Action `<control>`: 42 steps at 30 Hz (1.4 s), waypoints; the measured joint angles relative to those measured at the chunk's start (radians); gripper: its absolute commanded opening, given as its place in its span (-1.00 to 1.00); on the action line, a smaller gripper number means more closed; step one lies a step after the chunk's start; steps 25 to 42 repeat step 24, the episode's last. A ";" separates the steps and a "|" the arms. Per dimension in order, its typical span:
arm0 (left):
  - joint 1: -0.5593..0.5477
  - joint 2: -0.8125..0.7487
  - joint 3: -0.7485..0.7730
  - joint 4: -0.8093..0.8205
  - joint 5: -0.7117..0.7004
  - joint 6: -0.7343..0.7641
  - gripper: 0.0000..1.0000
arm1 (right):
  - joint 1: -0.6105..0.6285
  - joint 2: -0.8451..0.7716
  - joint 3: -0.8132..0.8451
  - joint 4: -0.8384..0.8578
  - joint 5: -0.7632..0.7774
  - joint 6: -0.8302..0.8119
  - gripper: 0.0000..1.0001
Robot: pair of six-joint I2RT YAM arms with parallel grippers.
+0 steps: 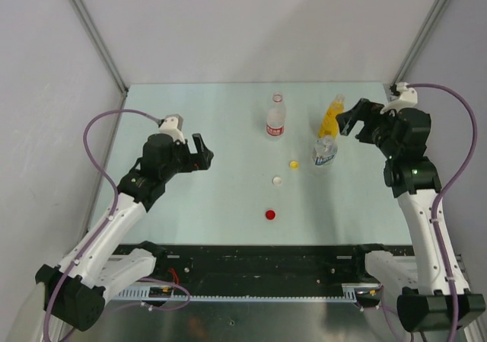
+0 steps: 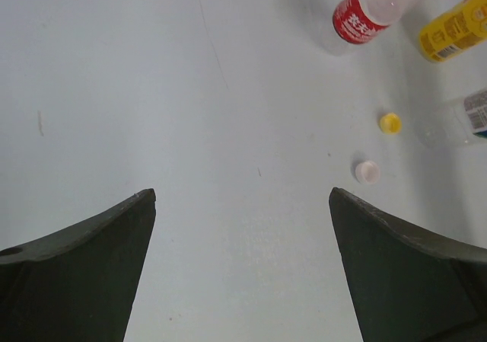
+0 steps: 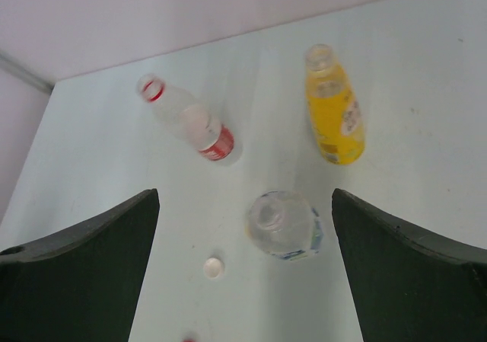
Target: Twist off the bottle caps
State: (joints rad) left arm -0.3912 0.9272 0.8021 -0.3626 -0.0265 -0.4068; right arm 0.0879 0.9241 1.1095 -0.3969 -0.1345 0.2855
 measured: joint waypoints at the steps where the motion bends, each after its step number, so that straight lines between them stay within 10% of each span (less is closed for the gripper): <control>1: 0.000 0.010 0.016 0.000 -0.014 0.010 0.99 | -0.040 0.018 0.000 0.006 -0.029 0.016 0.99; 11: 0.000 0.115 0.143 0.006 -0.086 0.116 0.99 | -0.291 0.176 -0.002 0.077 -0.126 0.149 0.99; 24: 0.000 0.010 0.005 0.320 -0.117 0.247 0.99 | -0.301 0.211 -0.061 0.140 -0.072 0.185 0.99; 42: 0.000 0.010 0.005 0.320 -0.117 0.247 0.99 | -0.301 0.211 -0.061 0.140 -0.072 0.185 0.99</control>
